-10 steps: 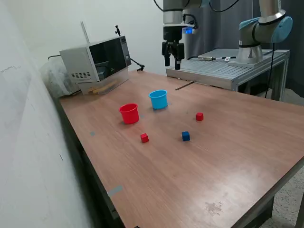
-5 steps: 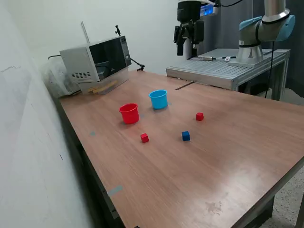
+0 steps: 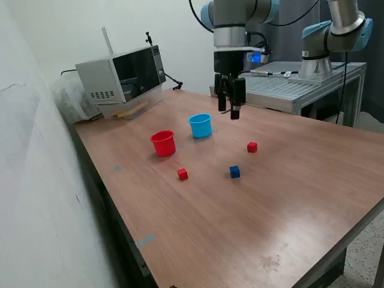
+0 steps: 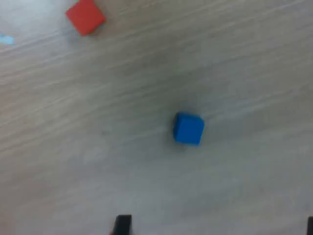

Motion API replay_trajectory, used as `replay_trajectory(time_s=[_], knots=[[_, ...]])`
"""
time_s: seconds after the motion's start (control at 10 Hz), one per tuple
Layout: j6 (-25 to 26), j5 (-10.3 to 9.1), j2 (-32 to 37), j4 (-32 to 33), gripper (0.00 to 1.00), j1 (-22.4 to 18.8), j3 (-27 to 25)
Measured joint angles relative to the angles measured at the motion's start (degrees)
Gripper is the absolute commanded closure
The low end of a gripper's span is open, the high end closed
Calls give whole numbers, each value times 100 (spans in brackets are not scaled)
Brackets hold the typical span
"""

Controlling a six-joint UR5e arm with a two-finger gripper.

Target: Place red objects in the red bin, and blue objects in the blue bin.

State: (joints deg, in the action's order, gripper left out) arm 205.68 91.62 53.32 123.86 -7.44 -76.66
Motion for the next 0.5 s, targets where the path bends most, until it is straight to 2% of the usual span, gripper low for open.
replay_trajectory(time_s=[0.2,0.5], knots=[[67,104,-478,144,0,-156,52],[287,152,-891,269,0,-372,83]])
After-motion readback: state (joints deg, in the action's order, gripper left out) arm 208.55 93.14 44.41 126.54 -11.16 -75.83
